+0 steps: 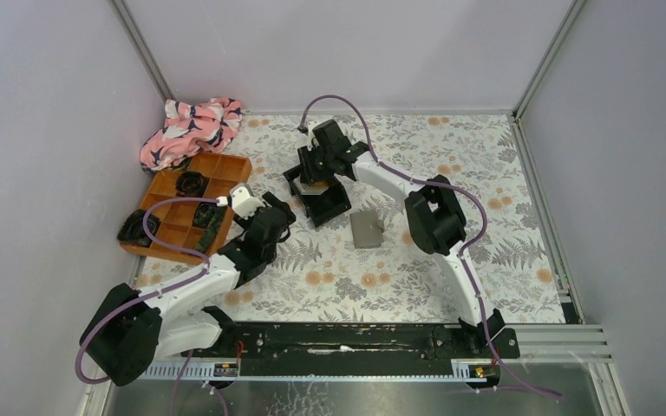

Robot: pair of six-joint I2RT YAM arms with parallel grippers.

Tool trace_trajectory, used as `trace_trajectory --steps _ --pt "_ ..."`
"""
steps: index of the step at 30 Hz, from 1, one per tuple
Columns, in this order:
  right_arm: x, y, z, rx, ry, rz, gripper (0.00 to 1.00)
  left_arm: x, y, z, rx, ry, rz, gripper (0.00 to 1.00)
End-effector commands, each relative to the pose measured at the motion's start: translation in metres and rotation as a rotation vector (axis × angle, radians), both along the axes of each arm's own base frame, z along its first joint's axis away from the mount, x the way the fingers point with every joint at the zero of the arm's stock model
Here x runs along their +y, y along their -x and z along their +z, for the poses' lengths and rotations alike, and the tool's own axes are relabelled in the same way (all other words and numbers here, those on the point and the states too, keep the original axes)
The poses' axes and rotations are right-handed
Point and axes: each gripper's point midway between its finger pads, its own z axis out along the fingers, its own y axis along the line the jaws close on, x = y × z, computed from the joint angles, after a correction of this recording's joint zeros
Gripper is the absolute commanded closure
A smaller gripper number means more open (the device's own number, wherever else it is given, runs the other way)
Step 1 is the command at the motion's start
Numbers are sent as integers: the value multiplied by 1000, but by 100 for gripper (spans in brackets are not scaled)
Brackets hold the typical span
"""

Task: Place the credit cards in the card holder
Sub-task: Pick up the credit card from the storage box.

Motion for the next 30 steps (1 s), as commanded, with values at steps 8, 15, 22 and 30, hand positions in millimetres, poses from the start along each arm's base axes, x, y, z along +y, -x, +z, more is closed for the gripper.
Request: trace_trajectory --steps 8,15,22,30 --pt "13 12 49 -28 -73 27 66 0 -4 13 -36 27 8 29" --pt "15 15 60 -36 -91 32 67 -1 -4 13 -35 29 6 29" --pt "17 19 66 -36 -98 38 66 -1 -3 13 -33 30 4 29" --pt "16 21 66 -35 -100 39 68 0 -2 13 -31 29 7 29"
